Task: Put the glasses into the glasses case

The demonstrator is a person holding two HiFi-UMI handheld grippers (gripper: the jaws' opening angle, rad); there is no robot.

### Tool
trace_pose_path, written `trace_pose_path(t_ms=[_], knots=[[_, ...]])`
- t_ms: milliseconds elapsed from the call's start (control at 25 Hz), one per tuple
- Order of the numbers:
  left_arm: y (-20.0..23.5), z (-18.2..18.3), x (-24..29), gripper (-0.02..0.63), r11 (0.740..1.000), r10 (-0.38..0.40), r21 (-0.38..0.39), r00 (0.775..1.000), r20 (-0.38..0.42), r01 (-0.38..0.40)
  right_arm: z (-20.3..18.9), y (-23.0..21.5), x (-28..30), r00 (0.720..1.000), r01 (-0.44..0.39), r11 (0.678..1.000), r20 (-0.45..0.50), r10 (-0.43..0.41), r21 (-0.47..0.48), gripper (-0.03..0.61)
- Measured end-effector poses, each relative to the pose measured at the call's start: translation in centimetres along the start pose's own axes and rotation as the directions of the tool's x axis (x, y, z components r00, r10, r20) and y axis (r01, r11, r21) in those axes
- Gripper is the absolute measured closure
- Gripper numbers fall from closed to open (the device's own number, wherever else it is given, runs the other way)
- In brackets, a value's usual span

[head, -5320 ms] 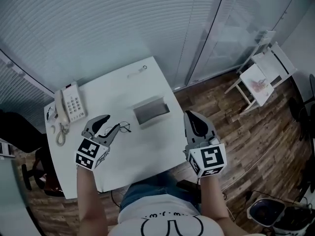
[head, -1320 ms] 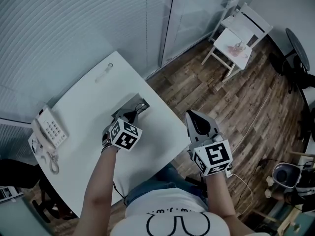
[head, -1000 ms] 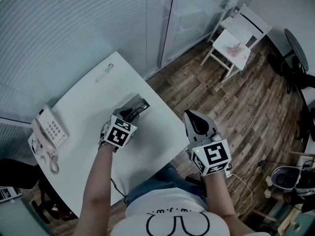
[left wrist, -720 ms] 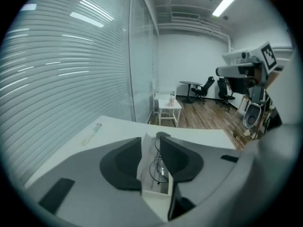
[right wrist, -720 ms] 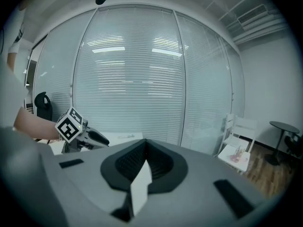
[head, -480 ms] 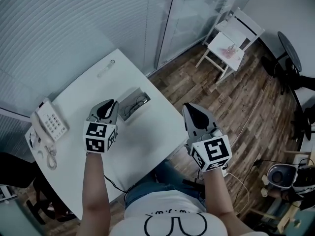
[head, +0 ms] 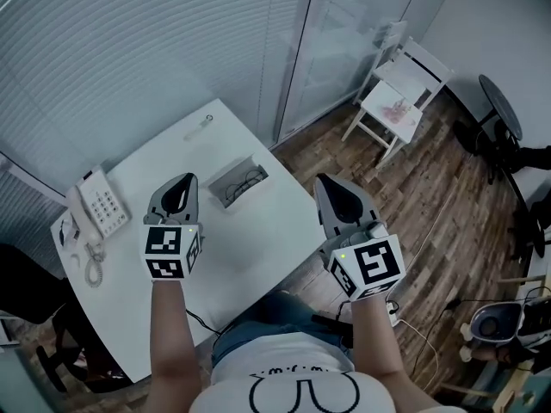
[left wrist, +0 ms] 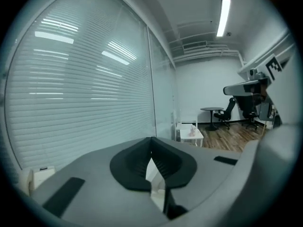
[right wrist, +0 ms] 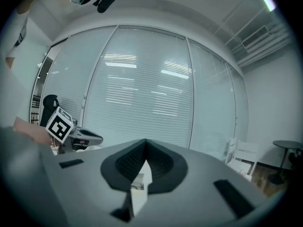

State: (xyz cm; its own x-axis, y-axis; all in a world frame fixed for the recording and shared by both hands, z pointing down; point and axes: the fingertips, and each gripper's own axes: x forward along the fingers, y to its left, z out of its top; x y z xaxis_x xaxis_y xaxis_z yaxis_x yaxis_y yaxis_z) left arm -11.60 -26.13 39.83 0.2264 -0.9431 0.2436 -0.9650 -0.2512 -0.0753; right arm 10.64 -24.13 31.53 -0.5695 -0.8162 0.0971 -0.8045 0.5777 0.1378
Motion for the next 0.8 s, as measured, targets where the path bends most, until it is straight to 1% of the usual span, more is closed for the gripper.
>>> trace_pose_path(t_ms=[160,320,400,520,640,800], knots=[[-0.7,3.1,-3.1,0.598,0.998,0.065,-0.001,0.995,0.075,-0.065,2.0,0.2,-1.4,0.998,-0.034,0.999,0.053,0.035,-0.018,0.568],[-2.3,4.5,-5.1,0.598,0.994,0.108,-0.015,0.987,0.121,-0.107,3.2,0.0,-2.6,0.992,-0.071,0.997,0.1,0.074,-0.034,0.569],[-3.5,5.3,-6.6,0.598,0.992,0.129,-0.029,0.98,0.15,-0.126,3.8,0.1,-3.4,0.989,-0.092,0.995,0.113,0.096,-0.038,0.569],[-5.5,7.3,-9.1,0.597,0.988,0.154,-0.038,0.966,0.208,-0.15,5.1,0.1,-5.3,0.983,-0.112,0.992,0.138,0.118,-0.048,0.569],[-7.4,8.9,-10.9,0.598,0.985,0.174,-0.026,0.955,0.238,-0.173,6.1,-0.1,-7.2,0.978,-0.125,0.991,0.162,0.132,-0.053,0.569],[-9.4,10.2,-13.2,0.597,0.979,0.202,-0.014,0.943,0.266,-0.206,6.4,-0.1,-9.2,0.972,-0.145,0.988,0.179,0.151,-0.047,0.569]])
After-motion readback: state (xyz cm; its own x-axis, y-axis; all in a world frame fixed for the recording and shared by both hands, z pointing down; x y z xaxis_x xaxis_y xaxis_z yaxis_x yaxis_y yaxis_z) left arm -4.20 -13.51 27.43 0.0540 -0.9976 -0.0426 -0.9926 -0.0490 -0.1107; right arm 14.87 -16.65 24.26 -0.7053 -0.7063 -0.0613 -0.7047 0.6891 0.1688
